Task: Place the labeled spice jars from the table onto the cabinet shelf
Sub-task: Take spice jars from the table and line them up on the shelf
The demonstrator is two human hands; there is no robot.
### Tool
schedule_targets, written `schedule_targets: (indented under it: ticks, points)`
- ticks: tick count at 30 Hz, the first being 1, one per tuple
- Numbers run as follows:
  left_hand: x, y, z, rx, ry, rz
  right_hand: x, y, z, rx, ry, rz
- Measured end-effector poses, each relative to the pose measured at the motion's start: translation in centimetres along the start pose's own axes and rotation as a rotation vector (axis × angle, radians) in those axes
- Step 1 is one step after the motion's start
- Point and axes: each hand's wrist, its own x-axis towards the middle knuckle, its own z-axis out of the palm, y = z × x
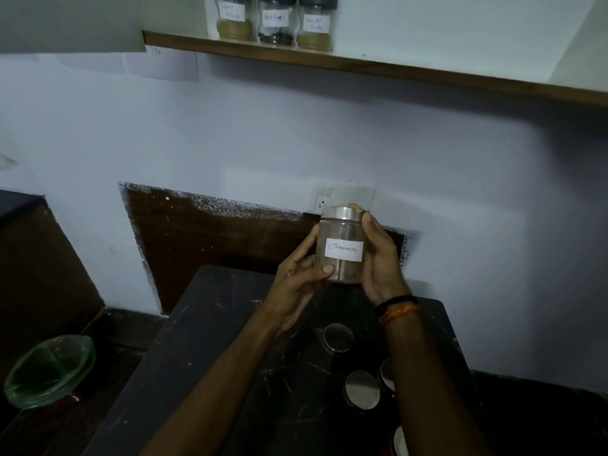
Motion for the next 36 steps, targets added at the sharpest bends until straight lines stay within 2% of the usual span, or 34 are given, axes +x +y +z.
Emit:
schedule_targets:
  ticks: [5, 10, 18, 25, 30, 36]
  points:
    - [4.1, 5.6, 1.6, 0.096, -0.069, 0.082, 3.2, -5.7, 2.4, -0.026, -0.042, -0.143]
    - [8.3, 12.1, 3.9, 0.149, -0.150, 0.204, 5.8, -13.0, 5.7, -0.058, -0.151, -0.302]
    - [13.2, 21.4, 7.0, 0.267, -0.278, 0.372, 9.0, -22.1, 9.6, -0.111, -0.235, -0.466]
    - [16.2, 26.2, 7.4, 0.338, -0.328, 0.376, 11.7, -25.7, 10.9, -0.265, -0.219, -0.491]
    - [18.2, 28.4, 6.4, 0.424, -0.369, 0.330, 13.4, -26.2, 11.1, -0.246, -0.186, -0.518]
    - [20.0, 31.1, 7.4, 0.592, -0.226, 0.351, 15.5, -26.0, 10.6, -0.217, -0.173, -0.523]
